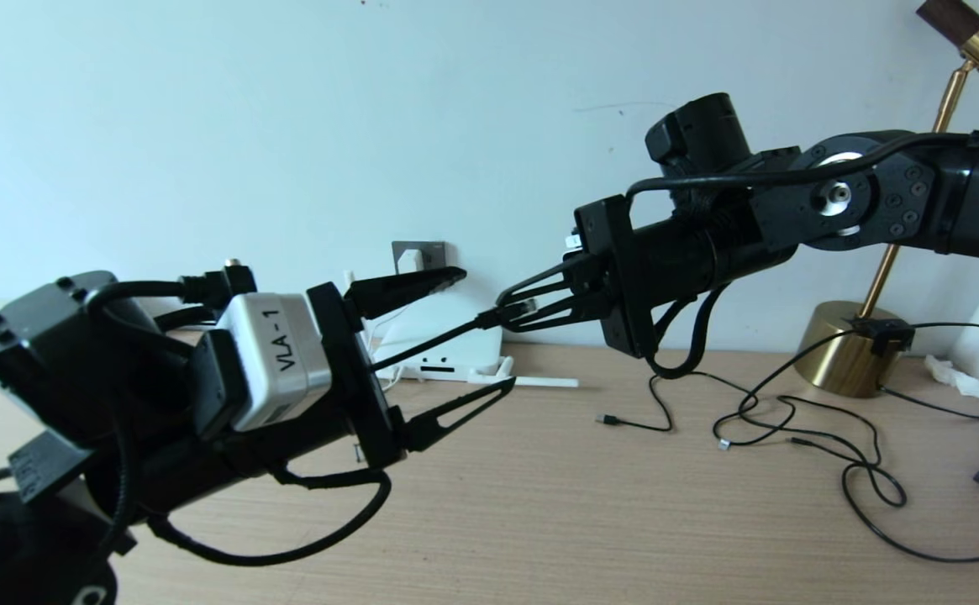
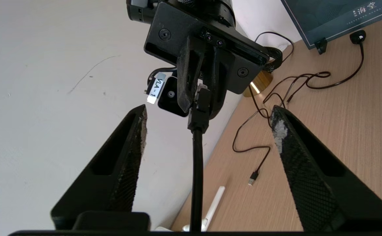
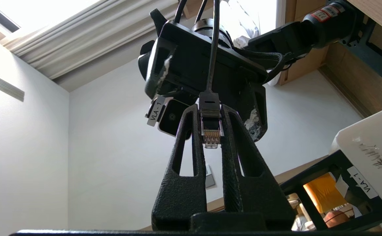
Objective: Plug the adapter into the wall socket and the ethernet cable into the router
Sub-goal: Hand it to the other hand
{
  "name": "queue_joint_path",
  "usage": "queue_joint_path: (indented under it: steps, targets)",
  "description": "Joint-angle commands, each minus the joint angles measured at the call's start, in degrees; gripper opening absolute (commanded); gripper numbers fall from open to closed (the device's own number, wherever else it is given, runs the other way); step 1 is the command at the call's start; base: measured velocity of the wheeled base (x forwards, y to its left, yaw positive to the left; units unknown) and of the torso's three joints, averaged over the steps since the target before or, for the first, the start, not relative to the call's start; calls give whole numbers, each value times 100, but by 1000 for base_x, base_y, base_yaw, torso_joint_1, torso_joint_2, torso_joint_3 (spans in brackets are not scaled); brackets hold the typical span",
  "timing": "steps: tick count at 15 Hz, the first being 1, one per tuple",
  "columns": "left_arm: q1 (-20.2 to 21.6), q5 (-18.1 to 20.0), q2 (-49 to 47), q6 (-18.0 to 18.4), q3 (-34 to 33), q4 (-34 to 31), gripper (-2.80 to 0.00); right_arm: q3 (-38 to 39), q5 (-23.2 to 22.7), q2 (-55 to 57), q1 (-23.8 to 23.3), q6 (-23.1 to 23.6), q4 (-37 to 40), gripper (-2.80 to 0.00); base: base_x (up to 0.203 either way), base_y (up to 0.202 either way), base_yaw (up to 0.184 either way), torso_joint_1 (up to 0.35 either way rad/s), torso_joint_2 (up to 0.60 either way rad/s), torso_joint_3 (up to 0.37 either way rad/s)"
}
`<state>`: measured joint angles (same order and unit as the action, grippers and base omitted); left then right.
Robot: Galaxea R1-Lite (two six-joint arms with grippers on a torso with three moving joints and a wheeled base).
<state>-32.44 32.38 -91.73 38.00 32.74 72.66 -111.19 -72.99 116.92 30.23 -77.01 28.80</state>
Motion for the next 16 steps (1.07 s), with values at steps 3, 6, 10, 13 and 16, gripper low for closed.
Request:
queue_joint_path:
  steps: [3,6,10,13,16]
  targets:
    - [1,-44,-40,24,48,56,0,1,-40,6,18,-42,20,-280,0,0,0,0,0,0]
    - [1,-56,-55,25,39,56,0,1,-40,6,47,-42,20,-280,0,0,0,0,0,0]
    - [1,-56,-64,24,30,56,-280,1,-40,6,62,-33,20,-280,0,0,0,0,0,0]
    - [1,-56,-64,24,39,56,-280,1,-40,15,62,-33,20,-280,0,0,0,0,0,0]
    - [1,-56,-63,24,13,56,-280,9,-40,24,62,-33,20,-280,0,0,0,0,0,0]
